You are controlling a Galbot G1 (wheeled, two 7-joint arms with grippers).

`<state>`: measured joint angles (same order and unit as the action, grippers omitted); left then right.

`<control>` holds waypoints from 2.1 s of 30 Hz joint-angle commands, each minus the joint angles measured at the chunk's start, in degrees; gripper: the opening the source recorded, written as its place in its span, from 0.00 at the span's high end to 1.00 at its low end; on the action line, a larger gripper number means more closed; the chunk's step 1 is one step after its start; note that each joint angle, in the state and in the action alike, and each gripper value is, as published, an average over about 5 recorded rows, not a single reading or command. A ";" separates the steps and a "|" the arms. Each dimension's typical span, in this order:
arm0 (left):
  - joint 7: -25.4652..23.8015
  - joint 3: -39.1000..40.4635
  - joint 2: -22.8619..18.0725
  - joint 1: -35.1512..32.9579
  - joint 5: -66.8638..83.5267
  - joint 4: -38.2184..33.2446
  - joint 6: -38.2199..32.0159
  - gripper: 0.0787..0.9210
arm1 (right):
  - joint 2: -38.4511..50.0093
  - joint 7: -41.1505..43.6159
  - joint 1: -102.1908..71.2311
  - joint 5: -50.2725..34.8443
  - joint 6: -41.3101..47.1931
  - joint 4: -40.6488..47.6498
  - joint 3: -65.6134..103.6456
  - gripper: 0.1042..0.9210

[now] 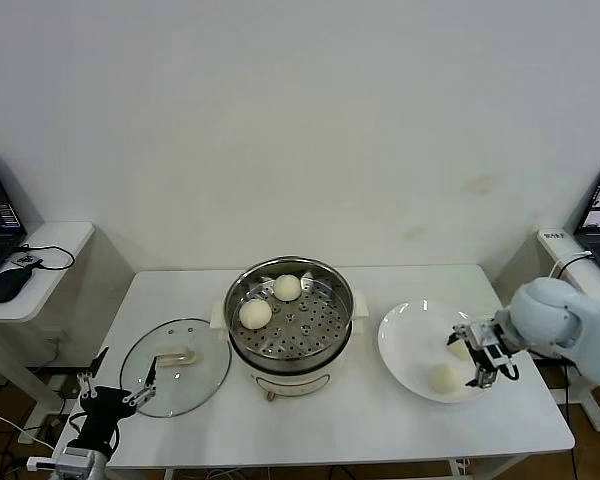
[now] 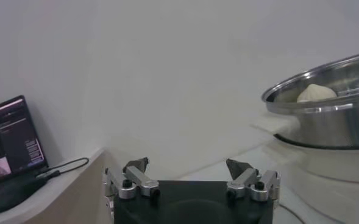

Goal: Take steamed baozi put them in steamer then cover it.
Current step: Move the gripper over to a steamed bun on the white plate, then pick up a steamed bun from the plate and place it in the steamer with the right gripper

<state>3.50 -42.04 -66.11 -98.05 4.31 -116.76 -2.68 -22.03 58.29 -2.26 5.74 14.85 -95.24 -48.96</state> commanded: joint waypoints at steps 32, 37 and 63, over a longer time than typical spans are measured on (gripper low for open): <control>0.11 -0.25 0.04 0.19 -0.06 0.95 -0.16 0.12 | -9.22 0.64 -7.27 0.27 1.11 12.32 4.74 0.32; 0.13 -0.42 0.05 0.25 0.16 0.93 -0.16 0.12 | -8.75 0.90 -7.06 0.08 1.22 11.88 4.83 0.41; 0.05 -0.40 1.17 0.70 1.36 -0.42 -0.02 0.12 | -20.73 2.40 45.78 -21.68 2.06 6.02 -20.60 0.41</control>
<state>3.57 -42.43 -65.01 -97.34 5.58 -117.11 -2.72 -32.10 61.11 22.56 -6.86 16.71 -88.39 -58.81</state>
